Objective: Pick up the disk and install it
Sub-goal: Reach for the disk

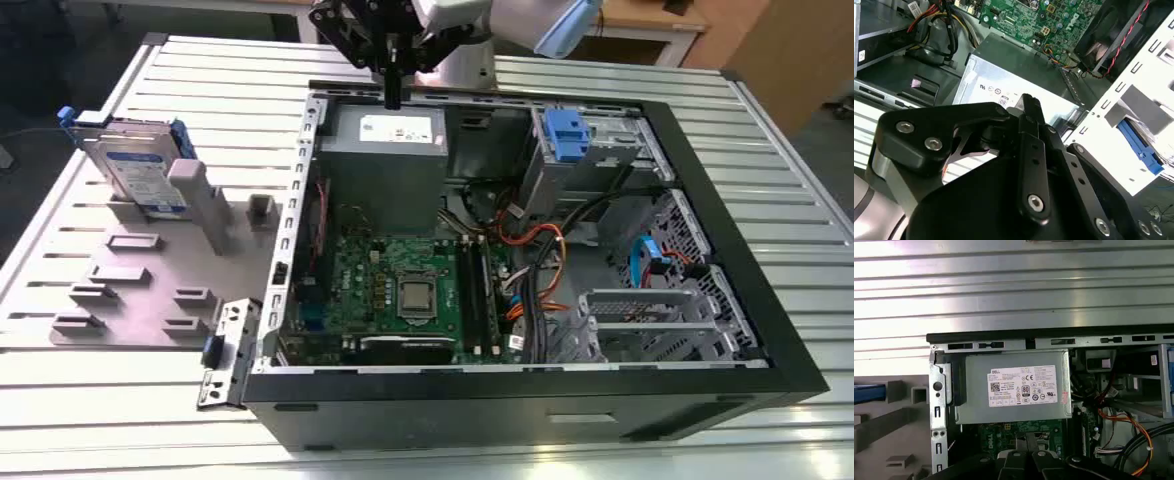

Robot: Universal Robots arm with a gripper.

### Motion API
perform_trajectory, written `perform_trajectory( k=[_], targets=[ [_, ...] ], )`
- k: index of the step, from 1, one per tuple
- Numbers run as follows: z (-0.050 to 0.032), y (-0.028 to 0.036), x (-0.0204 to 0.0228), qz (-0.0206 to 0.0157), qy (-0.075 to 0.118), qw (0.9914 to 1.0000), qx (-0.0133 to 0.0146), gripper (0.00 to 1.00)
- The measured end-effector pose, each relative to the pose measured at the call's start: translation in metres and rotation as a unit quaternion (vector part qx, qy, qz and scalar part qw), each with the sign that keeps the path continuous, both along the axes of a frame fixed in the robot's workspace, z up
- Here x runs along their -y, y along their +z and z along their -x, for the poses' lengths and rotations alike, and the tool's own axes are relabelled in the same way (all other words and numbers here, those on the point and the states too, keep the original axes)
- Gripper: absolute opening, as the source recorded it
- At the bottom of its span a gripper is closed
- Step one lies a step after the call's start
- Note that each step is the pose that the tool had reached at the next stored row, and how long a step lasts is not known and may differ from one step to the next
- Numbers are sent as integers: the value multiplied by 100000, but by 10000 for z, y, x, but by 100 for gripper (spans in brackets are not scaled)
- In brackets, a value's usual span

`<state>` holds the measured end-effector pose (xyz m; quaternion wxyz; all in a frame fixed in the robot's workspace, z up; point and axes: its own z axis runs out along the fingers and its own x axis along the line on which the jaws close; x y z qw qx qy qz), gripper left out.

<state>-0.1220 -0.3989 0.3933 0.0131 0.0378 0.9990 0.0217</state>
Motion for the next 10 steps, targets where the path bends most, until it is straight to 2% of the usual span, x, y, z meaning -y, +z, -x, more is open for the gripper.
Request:
perform_trajectory(
  k=[10],
  targets=[
    [21, 0, 0, -2, -3, 100000, 1, 11]
  ],
)
